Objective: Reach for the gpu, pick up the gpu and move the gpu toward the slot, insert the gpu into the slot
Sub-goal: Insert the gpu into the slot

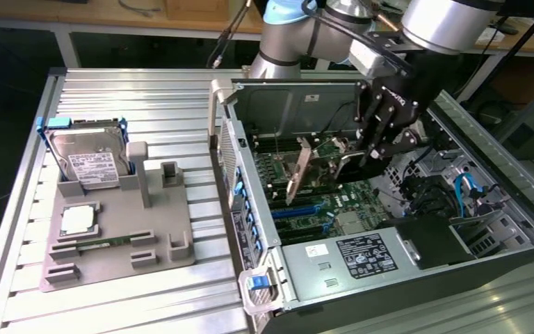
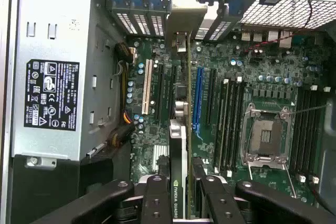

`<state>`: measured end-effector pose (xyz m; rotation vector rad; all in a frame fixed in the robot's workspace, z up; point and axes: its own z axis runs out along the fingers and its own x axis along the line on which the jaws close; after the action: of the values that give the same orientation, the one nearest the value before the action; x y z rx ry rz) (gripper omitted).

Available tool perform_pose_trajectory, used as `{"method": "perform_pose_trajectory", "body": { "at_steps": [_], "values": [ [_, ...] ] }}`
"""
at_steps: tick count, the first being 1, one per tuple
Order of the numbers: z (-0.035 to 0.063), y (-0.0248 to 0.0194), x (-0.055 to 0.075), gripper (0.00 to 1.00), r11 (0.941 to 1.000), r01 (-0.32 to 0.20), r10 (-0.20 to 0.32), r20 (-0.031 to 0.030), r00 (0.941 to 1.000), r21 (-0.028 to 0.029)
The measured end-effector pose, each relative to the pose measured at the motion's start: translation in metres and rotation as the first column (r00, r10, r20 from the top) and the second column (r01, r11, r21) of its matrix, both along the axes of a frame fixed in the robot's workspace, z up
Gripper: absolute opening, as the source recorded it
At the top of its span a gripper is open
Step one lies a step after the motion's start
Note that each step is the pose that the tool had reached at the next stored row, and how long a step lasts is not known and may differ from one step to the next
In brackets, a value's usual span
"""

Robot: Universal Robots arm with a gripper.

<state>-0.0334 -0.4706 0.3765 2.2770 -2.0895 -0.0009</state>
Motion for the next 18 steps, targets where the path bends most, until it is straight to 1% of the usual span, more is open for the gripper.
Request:
{"method": "perform_pose_trajectory", "body": {
  "at_steps": [1,2,3,5,6,7,8,9,10,11,12,15,18],
  "values": [
    [-0.0089,0.0166,0.000,0.27,1.0000,0.000,0.000,0.0000,1.0000,0.0000],
    [-0.0236,0.0208,0.000,0.27,0.9979,0.065,-0.065,0.0001,0.9979,0.0002],
    [-0.0345,0.0197,0.000,0.27,0.9920,0.126,-0.126,0.0000,0.9920,0.0000],
    [-0.0477,0.0190,-0.021,0.27,0.9920,0.126,-0.126,0.0053,0.9920,0.0011],
    [-0.0601,0.0212,-0.022,0.27,0.9927,0.121,-0.121,0.0053,0.9927,0.0008],
    [-0.0676,0.0259,-0.022,0.27,0.9977,0.068,-0.068,0.0054,0.9977,0.0010],
    [-0.0694,0.0270,-0.025,0.27,0.9984,0.056,-0.056,0.0072,0.9984,0.0014],
    [-0.0721,0.0272,-0.033,0.27,0.9984,0.056,-0.056,0.0094,0.9984,0.0020],
    [-0.0745,0.0271,-0.033,0.27,0.9984,0.056,-0.056,0.0092,0.9984,0.0046],
    [-0.0790,0.0271,-0.033,0.27,0.9984,0.056,-0.056,0.0090,0.9984,0.0078],
    [-0.0869,0.0271,-0.033,0.27,0.9984,0.056,-0.056,0.0088,0.9984,0.0120],
    [-0.0890,0.0272,-0.037,0.27,0.9983,0.056,-0.056,0.0087,0.9984,0.0125],
    [-0.0911,0.0271,-0.037,0.27,0.9984,0.056,-0.056,0.0087,0.9984,0.0126]
  ]
}}
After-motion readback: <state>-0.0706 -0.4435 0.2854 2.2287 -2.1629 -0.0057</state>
